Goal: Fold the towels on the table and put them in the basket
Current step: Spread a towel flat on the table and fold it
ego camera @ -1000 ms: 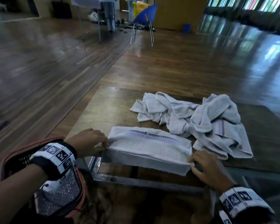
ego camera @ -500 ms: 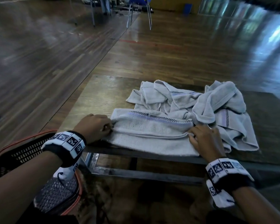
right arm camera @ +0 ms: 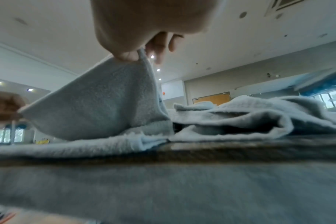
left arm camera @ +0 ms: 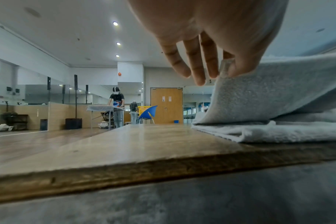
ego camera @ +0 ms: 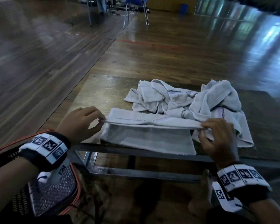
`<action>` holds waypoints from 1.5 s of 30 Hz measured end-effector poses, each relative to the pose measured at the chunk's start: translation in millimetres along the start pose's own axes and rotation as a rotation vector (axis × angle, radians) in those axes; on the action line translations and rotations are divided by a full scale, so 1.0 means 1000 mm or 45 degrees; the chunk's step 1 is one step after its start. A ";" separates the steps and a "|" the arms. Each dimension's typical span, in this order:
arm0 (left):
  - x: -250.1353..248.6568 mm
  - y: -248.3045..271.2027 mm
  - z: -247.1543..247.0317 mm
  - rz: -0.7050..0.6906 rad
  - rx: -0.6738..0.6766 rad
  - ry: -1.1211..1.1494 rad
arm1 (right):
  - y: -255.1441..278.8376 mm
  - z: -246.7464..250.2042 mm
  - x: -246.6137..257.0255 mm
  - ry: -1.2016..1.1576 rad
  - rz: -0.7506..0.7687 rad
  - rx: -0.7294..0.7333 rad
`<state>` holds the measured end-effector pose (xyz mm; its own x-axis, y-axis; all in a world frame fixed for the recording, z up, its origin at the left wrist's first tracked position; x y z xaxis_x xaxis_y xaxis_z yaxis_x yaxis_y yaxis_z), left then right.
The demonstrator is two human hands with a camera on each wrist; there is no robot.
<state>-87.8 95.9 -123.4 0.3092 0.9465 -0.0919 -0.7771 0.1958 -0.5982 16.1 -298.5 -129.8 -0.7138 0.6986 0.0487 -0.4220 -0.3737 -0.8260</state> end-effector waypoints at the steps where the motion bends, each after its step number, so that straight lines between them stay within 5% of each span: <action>1: 0.001 0.004 0.002 -0.022 -0.009 -0.007 | 0.007 0.002 0.001 -0.026 0.036 0.044; 8: -0.009 0.030 -0.010 -0.088 0.381 -0.006 | 0.045 -0.008 0.009 -0.145 0.041 0.620; 14: -0.005 0.029 -0.011 -0.068 0.375 0.062 | 0.037 0.001 0.002 -0.132 0.022 0.562; 26: -0.005 0.035 -0.021 -0.068 0.458 0.082 | 0.051 -0.006 0.005 0.012 0.145 0.726; 33: -0.006 0.027 -0.008 0.364 0.361 0.311 | 0.043 -0.002 -0.001 -0.418 -0.358 0.671; 39: -0.008 0.019 0.018 0.573 0.147 0.651 | 0.033 0.013 0.002 -0.670 -0.719 0.674; 45: -0.007 0.016 0.044 0.785 -0.035 1.080 | 0.015 0.029 0.008 -1.153 -1.038 0.479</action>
<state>-126.2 103.6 -96.9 0.1553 0.3879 -0.9085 -0.9212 -0.2752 -0.2749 -11.7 -316.3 -125.7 -0.2361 0.1976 0.9514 -0.9420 -0.2870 -0.1741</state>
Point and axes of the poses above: each hand's wrist, its own y-axis away from the middle knuckle, its own z-axis out of the back of the hand, x = y × z, the point moved 2 cm from there along -y, towards the middle knuckle, and after that the axes turned 9 degrees about -x, right-handed, at the moved point
